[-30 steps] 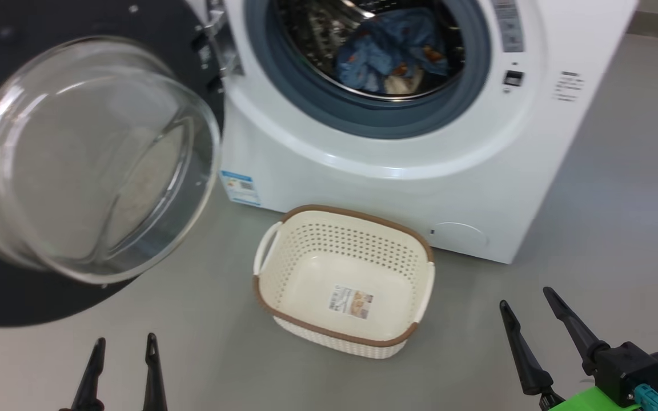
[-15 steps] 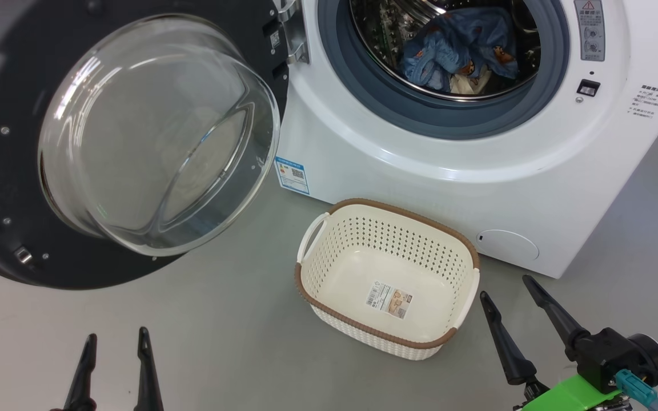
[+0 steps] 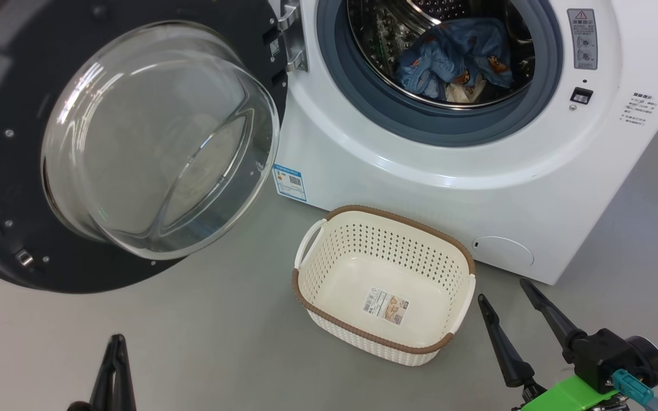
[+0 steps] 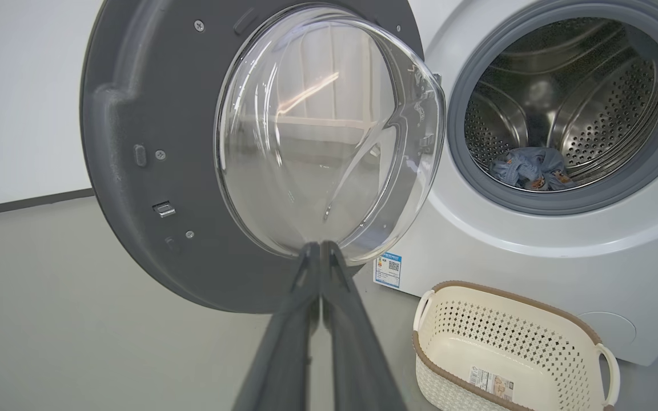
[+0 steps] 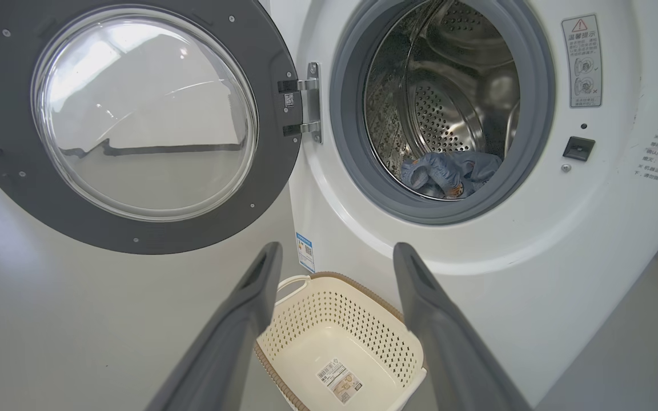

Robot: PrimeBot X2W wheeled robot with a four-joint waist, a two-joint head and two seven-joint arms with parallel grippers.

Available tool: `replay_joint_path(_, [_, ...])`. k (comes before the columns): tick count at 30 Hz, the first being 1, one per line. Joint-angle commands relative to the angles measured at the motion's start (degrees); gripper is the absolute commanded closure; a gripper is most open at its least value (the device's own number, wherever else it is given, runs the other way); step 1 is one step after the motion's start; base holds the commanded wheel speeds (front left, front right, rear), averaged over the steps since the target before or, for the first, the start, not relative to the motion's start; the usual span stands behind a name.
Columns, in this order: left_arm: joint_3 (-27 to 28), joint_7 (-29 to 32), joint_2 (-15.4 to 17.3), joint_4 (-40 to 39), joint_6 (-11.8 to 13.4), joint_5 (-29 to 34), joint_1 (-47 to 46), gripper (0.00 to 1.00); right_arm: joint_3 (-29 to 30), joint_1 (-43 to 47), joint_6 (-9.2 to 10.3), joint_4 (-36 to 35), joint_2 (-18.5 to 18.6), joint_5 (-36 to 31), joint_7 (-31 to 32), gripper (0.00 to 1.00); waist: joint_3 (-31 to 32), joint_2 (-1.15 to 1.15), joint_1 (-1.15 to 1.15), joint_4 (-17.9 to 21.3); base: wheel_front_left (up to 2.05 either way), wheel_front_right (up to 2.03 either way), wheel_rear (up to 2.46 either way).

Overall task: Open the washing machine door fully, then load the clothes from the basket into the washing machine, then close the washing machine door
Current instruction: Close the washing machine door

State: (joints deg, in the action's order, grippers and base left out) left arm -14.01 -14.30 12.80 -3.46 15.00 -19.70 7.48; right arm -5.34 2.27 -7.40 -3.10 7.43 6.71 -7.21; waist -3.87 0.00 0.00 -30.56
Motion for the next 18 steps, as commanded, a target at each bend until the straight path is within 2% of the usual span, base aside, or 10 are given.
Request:
replay_joint_path(1, [2.5,-0.7,0.5,-0.9,-0.4,0.7,-1.1,1.0,-1.3,-1.3,-0.09,-1.4,0.3,0.2,-0.6,0.0,0.1,0.0,0.0,0.0,0.0,0.0,0.0])
replay_joint_path(12, [2.8,-0.7,0.0,-0.6,-1.7,1.3,-0.9,1.0,-1.1,-1.2,-0.09,-1.4,0.0,0.1,-0.6,0.0,0.2,0.0,0.0,0.1,0.0,0.0,0.0])
replay_joint_path(18, [3.2,-0.7,-0.6,-2.1,-3.3,1.1,-1.3,1.0,-1.1,-1.3,-0.09,-1.6,0.0,0.0,-0.6,0.0,-0.1,0.0,0.0,0.0,0.0,0.0,0.0])
